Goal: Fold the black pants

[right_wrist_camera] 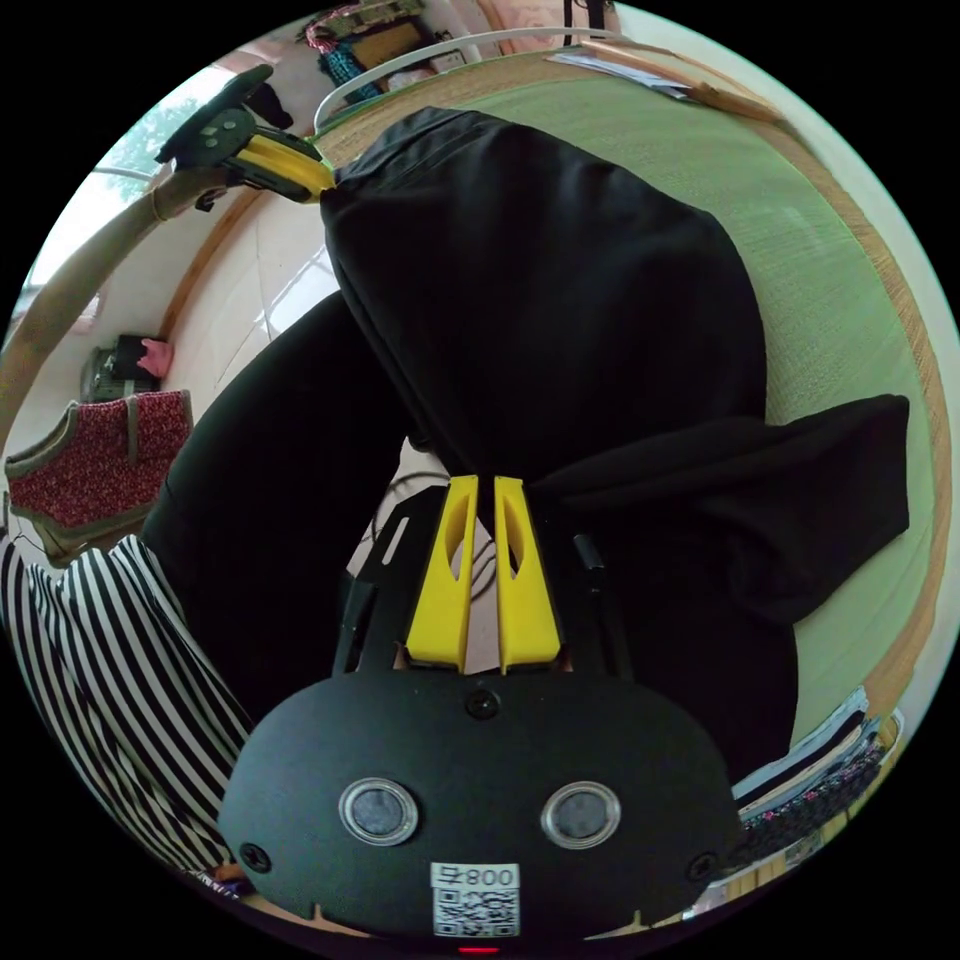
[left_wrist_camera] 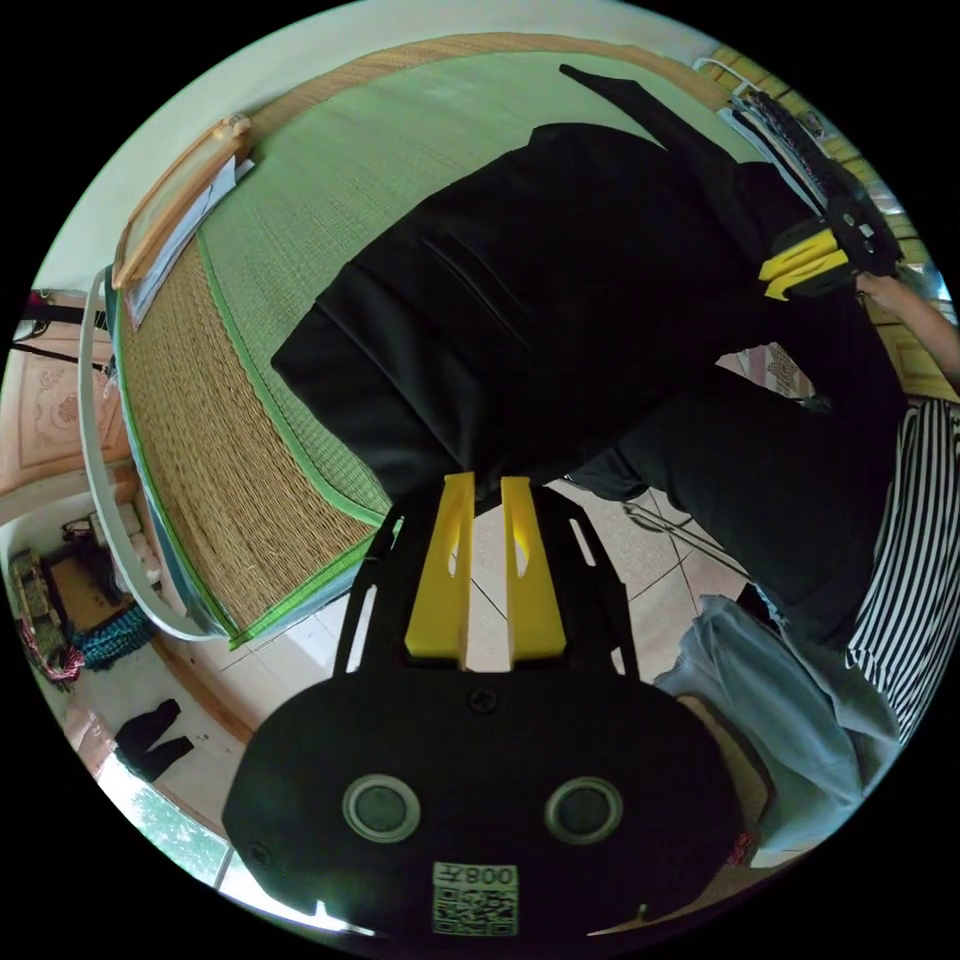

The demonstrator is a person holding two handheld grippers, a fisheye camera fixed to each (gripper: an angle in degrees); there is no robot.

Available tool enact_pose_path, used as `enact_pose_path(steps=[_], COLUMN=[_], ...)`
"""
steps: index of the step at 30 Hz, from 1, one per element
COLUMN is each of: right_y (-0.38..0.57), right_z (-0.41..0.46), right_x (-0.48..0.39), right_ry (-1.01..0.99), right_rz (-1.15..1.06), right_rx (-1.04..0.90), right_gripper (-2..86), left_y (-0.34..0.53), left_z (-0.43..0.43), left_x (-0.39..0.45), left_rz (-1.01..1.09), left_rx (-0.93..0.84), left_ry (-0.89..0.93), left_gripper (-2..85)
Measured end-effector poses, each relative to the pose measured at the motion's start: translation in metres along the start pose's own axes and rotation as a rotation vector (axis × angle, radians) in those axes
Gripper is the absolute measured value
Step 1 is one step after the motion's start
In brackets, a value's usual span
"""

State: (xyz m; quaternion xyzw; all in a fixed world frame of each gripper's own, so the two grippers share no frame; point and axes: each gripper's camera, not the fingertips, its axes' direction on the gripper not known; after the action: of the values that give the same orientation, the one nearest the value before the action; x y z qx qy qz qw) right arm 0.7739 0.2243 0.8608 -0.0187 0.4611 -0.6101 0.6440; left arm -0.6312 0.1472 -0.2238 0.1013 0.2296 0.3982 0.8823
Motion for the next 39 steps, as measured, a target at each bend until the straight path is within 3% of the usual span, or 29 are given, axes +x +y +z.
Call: enact_pose_path(steps=[9,15,19,23,26,33,35,37,39], right_y=[0.014,0.023,0.029,0.034,0.039,0.047,0.049,0.051,0.053], right_z=[-0.012,-0.023,-0.030,-0.038,-0.044,-0.060,-0.063,-0.068,-0.071], right_x=[0.047,0.070,0.084,0.096,0.103,0.114,0.116,0.119,0.120], right_ry=[-0.065,-0.085,-0.101,-0.127,-0.142,-0.163,-0.170,-0.184,-0.196], right_rz=[0.036,0.040,0.047,0.056,0.061,0.058,0.059,0.060,0.062], right_rx=[0.010,0.026,0.035,0.044,0.051,0.054,0.053,0.053,0.054], right_gripper=[3.4,3.2,3.0,2.9,2.8,2.7,2.7,2.5,2.4], left_y=[0.083,0.172,0.234,0.303,0.339,0.397,0.403,0.396,0.397], left_z=[-0.082,-0.138,-0.145,-0.130,-0.123,-0.177,-0.198,-0.198,-0.200], left_x=[-0.052,-0.101,-0.142,-0.175,-0.190,-0.218,-0.226,-0.232,-0.236], left_rz=[-0.094,-0.305,-0.582,-0.899,-1.067,-1.265,-1.275,-1.248,-1.244], left_rx=[0.016,0.175,0.270,0.524,0.684,0.776,0.709,0.605,0.662], left_ry=[0.087,0.254,0.510,0.906,1.084,0.922,0.835,0.875,0.948], left_gripper=[2.2,2.2,3.6,9.8,12.1,10.9,10.5,10.3,9.6])
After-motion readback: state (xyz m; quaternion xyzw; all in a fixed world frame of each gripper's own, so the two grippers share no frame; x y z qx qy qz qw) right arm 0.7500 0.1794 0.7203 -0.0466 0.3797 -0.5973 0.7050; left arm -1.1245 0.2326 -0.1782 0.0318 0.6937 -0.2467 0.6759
